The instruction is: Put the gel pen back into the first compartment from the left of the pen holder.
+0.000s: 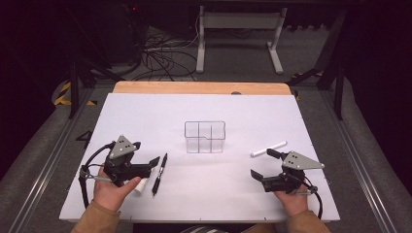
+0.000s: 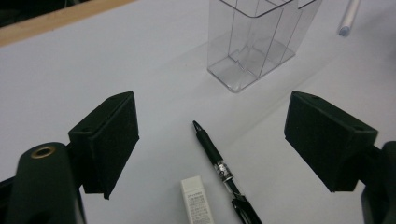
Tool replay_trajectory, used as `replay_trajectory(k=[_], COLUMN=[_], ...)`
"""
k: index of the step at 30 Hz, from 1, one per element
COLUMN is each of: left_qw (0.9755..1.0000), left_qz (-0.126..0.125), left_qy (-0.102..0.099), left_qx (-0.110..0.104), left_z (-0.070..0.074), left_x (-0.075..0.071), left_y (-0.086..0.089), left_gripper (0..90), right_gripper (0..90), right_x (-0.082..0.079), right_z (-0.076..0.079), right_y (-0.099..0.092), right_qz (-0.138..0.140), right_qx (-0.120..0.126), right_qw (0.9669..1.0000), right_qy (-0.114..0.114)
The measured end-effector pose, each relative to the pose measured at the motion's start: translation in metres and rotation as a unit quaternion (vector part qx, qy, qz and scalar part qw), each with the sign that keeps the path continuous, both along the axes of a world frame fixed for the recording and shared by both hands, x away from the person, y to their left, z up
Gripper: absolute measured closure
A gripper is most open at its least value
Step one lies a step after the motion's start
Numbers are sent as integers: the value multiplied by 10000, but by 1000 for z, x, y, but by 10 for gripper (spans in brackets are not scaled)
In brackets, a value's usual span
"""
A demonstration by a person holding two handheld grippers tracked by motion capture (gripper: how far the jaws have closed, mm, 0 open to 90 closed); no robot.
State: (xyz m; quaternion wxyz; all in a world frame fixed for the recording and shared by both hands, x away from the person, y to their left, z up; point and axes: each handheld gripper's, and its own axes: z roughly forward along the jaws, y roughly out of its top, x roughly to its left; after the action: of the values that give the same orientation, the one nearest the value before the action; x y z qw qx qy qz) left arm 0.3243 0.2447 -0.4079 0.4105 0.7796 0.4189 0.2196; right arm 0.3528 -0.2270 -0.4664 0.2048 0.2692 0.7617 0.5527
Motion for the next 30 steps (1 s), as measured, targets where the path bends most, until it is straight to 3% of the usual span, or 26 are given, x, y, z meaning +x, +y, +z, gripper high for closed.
replay_trajectory(k=[2, 4, 7, 8, 10, 12, 13, 15, 17, 21, 22, 23, 25, 30], left_qw=[9998, 9996, 9984, 9984, 9965, 9931, 9931, 9891, 9870, 9852, 9820, 9804, 9792, 9793], left_qz=[45, 65, 125, 125, 225, 394, 394, 365, 371, 461, 477, 488, 494, 564], left_qy=[199, 272, 540, 540, 794, 1101, 1101, 1400, 1532, 1637, 1812, 1890, 1962, 1940], left_qx=[-74, -85, -66, -66, -95, -100, -100, -288, -319, -229, -224, -260, -165, 74], left_z=[0, 1, 0, 0, -2, -2, -2, -3, -3, -4, -4, -4, -4, -5], left_x=[5, 7, 15, 15, 21, 27, 27, 33, 36, 41, 44, 45, 47, 49], left_y=[-1, -2, -6, -6, -8, -9, -9, -9, -10, -12, -12, -14, -16, -23], left_gripper=[193, 193, 194, 196, 209, 259, 268, 290, 295, 314, 331, 347, 360, 369], right_gripper=[34, 35, 39, 40, 50, 57, 60, 64, 66, 73, 75, 75, 78, 79], right_x=[0, 0, 1, 2, 2, 2, 2, 2, 2, 1, 2, 2, 1, 1], right_z=[-1, -3, -6, -8, -8, -9, -9, -9, -9, -9, -9, -10, -9, -9], right_y=[1, 2, 4, 4, 5, 6, 7, 7, 7, 8, 8, 9, 9, 10], right_qz=[-88, -122, -158, -154, -148, -132, -140, -147, -152, -129, -130, -144, -130, -117], right_qx=[-23, -72, -171, -183, -236, -253, -266, -280, -287, -297, -316, -338, -349, -397], right_qw=[10000, 9998, 9997, 9997, 9996, 9996, 9995, 9995, 9995, 9995, 9994, 9993, 9993, 9991], right_qy=[-21, -111, -60, -44, -29, -52, -58, -70, -62, -67, -66, -73, -91, -116])
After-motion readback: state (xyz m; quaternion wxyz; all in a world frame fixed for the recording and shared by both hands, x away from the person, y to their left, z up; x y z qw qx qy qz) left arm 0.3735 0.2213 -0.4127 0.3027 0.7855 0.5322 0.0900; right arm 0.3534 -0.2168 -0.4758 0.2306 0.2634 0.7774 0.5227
